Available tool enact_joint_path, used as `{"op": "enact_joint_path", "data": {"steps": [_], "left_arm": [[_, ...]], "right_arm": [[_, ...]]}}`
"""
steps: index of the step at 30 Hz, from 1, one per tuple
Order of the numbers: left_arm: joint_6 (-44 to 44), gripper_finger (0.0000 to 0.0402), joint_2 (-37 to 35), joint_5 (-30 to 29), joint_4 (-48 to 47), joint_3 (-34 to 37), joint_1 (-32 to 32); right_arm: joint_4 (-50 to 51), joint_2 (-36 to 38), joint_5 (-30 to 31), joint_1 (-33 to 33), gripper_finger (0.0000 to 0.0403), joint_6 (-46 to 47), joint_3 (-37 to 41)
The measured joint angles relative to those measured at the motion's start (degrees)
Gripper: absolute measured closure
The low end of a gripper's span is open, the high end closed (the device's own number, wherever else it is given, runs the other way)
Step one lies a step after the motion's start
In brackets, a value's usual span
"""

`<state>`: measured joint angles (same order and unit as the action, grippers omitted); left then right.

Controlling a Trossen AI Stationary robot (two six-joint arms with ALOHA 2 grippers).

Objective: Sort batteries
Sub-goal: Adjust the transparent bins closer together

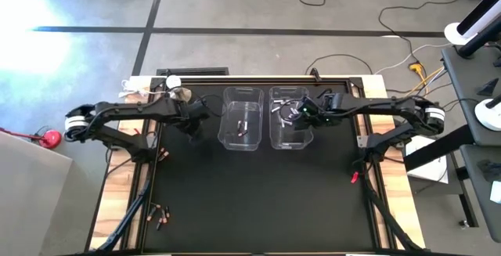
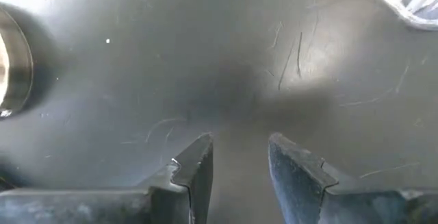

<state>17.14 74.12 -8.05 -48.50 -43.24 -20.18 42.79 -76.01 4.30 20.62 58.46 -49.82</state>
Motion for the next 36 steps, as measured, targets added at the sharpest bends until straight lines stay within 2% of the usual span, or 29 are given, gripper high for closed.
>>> {"op": "enact_joint_path", "data": {"steps": [6, 17, 25, 36], "left_arm": [[0.1, 0.0280, 2.3, 0.1, 5.7, 0.1, 0.1], [-1.4, 0.0280, 4.9, 3.4, 8.7, -2.0, 1.0], [1.1, 0.0280, 5.6, 8.7, 14.1, -2.1, 1.0], [4.1, 0.0280, 5.6, 9.2, 19.8, -2.0, 1.1]], "right_arm": [[-3.0, -0.9, 0.1, 0.0, 0.0181, -0.2, 0.5], [-5.6, -0.8, 0.0, 0.0, 0.0181, -0.6, 0.5], [-9.7, -0.7, -1.6, 0.0, 0.0181, -3.0, 0.5], [-9.7, -0.7, -1.6, 0.0, 0.0181, -7.1, 0.5]]}}
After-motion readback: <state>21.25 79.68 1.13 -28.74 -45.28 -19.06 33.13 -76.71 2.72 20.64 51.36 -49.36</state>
